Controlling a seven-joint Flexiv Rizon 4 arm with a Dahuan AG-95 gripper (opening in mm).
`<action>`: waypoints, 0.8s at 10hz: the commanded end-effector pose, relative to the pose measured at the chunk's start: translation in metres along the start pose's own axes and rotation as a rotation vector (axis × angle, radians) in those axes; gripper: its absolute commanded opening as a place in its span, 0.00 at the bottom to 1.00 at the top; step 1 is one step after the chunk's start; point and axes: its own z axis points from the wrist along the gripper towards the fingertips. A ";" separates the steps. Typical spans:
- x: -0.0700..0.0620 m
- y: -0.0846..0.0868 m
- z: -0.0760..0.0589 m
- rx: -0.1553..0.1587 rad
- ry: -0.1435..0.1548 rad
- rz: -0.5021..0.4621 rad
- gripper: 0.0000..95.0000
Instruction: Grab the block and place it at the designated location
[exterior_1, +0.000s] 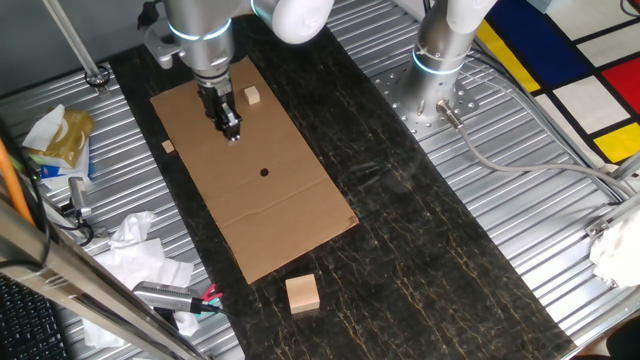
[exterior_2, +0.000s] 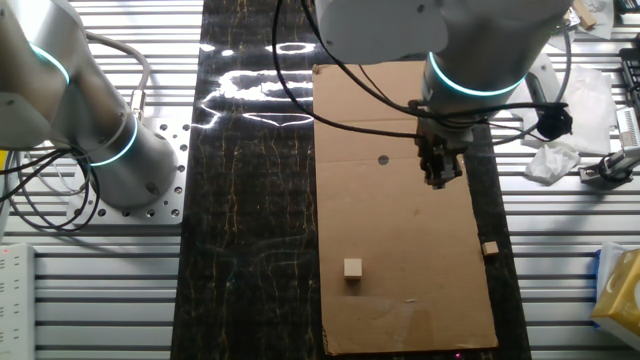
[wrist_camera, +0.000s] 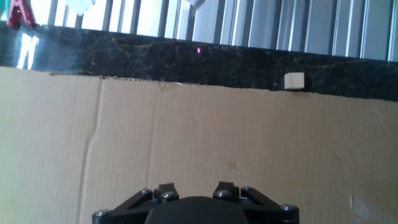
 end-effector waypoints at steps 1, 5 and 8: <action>-0.001 0.000 0.000 -0.007 0.049 0.022 0.40; 0.000 -0.006 0.001 -0.017 0.098 0.033 0.20; 0.003 -0.014 0.002 -0.025 0.114 0.025 0.20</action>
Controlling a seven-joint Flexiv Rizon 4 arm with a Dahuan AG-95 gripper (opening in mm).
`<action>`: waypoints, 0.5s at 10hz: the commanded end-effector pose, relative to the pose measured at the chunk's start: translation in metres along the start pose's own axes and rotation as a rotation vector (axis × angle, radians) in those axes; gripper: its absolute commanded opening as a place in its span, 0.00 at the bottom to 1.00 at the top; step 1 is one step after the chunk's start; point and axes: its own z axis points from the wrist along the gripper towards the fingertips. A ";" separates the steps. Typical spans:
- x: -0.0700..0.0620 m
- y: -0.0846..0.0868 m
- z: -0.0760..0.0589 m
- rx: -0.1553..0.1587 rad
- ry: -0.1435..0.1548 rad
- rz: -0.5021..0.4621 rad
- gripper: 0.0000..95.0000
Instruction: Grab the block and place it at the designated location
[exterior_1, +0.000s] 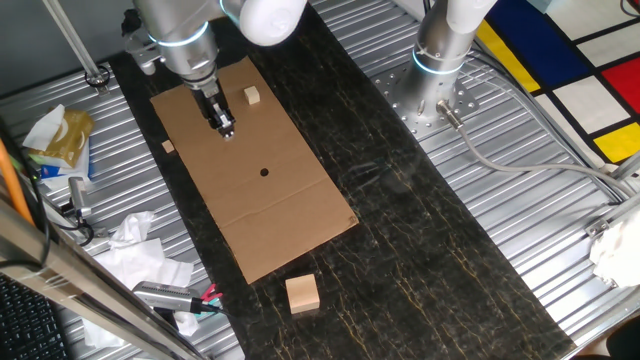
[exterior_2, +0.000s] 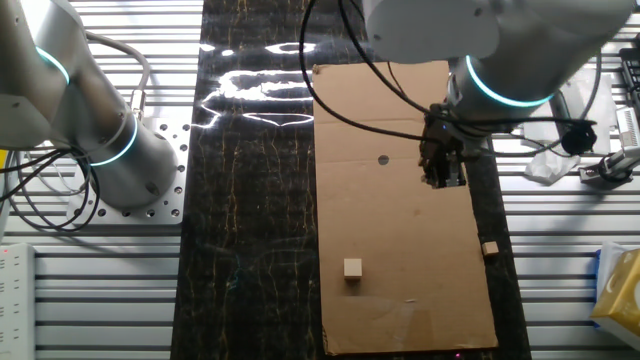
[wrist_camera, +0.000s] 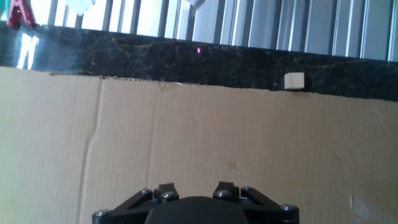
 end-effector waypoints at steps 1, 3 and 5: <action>0.001 -0.003 0.001 -0.007 0.009 -0.002 0.20; 0.002 -0.006 0.003 -0.044 0.008 0.008 0.20; 0.005 -0.009 0.005 -0.067 0.009 0.019 0.40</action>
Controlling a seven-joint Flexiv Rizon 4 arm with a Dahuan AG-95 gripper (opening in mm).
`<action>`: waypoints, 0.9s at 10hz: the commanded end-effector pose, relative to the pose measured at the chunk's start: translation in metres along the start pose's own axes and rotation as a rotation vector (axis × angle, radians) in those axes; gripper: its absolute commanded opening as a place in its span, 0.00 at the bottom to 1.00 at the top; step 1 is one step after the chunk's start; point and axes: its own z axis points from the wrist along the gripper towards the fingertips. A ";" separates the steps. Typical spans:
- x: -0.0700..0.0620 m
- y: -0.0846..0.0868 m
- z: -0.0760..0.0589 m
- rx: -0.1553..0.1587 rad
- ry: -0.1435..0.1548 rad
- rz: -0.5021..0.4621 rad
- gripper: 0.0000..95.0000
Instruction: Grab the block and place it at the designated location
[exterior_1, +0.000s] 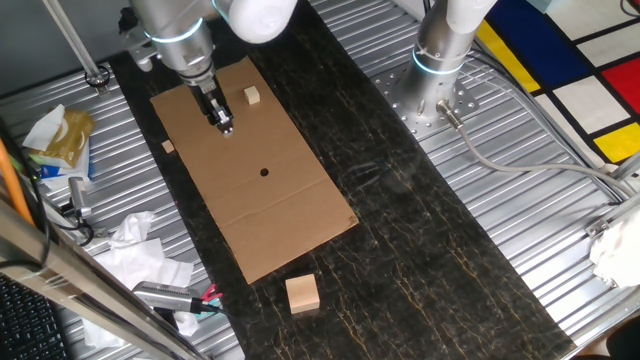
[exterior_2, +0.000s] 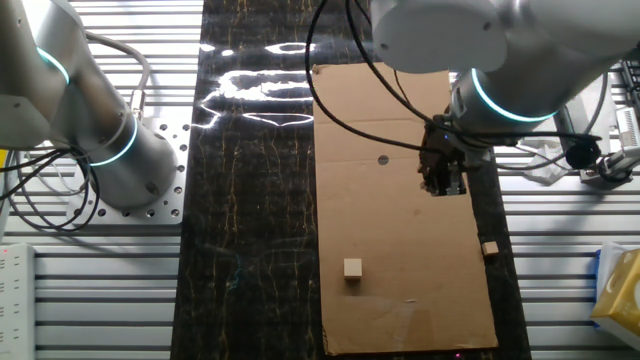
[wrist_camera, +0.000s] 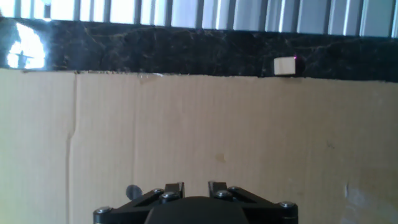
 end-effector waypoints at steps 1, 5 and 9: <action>0.003 -0.001 0.000 -0.037 0.007 0.013 0.40; 0.006 -0.005 -0.001 -0.039 0.043 0.020 0.40; 0.009 -0.010 -0.005 -0.032 0.084 0.023 0.40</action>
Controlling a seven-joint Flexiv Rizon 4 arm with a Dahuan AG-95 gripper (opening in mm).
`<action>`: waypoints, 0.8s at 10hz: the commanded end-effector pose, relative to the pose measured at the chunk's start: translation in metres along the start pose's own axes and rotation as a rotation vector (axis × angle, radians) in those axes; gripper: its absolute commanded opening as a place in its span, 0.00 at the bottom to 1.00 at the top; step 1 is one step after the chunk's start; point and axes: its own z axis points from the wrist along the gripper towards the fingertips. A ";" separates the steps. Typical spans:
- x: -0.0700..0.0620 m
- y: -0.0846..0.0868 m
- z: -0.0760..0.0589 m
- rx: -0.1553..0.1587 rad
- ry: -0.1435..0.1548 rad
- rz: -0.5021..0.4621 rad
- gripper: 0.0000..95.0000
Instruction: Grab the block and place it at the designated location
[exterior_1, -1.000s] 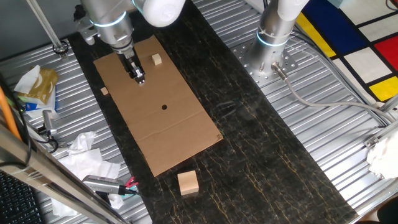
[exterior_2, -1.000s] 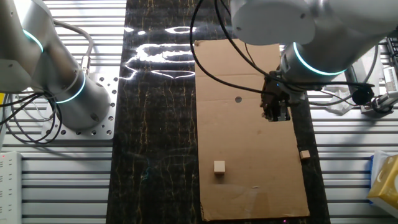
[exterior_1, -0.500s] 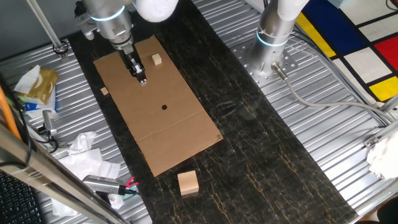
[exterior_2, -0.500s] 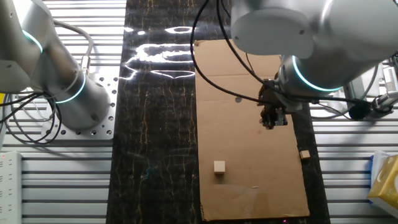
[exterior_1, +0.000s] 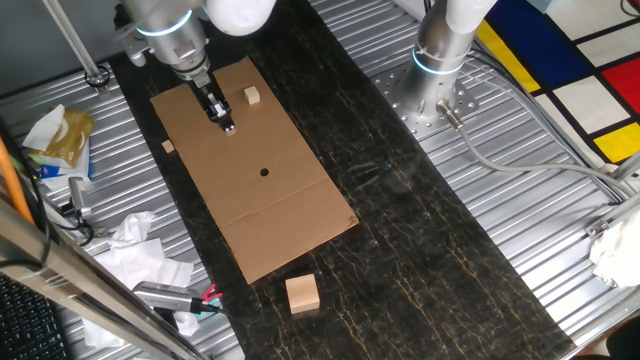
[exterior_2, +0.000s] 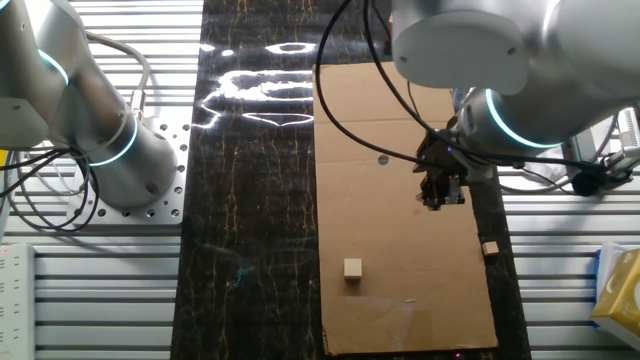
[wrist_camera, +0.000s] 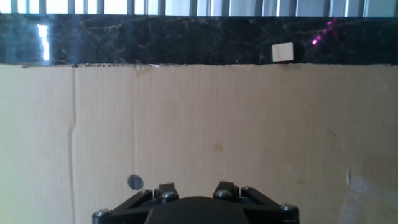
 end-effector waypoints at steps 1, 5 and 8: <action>0.002 -0.002 -0.001 0.001 0.005 -0.001 0.40; 0.007 -0.009 -0.004 0.001 0.029 0.004 0.40; 0.012 -0.013 -0.005 -0.002 0.038 0.010 0.40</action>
